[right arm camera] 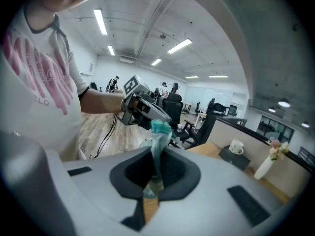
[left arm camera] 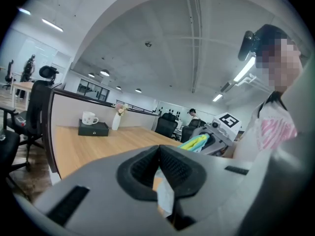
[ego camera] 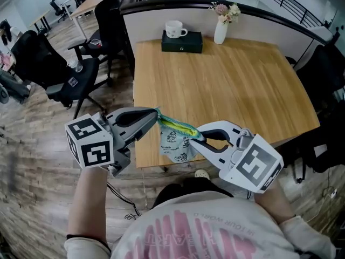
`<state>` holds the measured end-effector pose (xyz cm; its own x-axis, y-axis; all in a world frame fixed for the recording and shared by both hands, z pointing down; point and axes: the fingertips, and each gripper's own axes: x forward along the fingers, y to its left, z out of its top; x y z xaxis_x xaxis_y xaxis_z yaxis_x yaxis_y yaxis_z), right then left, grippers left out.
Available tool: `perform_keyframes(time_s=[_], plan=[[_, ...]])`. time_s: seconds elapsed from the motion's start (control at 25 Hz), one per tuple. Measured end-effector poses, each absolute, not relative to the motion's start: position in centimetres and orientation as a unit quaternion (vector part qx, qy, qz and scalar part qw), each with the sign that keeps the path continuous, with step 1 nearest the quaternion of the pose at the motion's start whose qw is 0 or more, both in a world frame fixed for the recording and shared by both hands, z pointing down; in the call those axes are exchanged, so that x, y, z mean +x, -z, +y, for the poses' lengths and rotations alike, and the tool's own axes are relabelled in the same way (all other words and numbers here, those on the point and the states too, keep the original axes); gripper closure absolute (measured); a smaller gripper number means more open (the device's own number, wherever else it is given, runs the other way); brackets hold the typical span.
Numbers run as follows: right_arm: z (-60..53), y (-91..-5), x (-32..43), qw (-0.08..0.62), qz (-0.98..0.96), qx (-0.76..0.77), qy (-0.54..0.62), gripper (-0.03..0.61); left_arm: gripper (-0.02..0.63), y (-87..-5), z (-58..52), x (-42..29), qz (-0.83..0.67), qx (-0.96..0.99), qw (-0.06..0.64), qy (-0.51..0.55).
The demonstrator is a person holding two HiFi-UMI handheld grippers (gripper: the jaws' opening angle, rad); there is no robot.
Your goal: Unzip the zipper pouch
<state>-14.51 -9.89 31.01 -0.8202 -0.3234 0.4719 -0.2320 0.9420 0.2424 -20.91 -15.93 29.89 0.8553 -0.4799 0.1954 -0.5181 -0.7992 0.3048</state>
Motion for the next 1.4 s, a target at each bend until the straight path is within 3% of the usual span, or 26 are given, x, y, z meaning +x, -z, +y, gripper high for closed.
perform_keyframes(time_s=[1.4], plan=[[-9.6,-30.0,-13.4,0.22,-0.954,0.194,0.059,0.574,0.607,-30.2,-15.2,-24.3,-0.303,0.934,0.188,-0.035]])
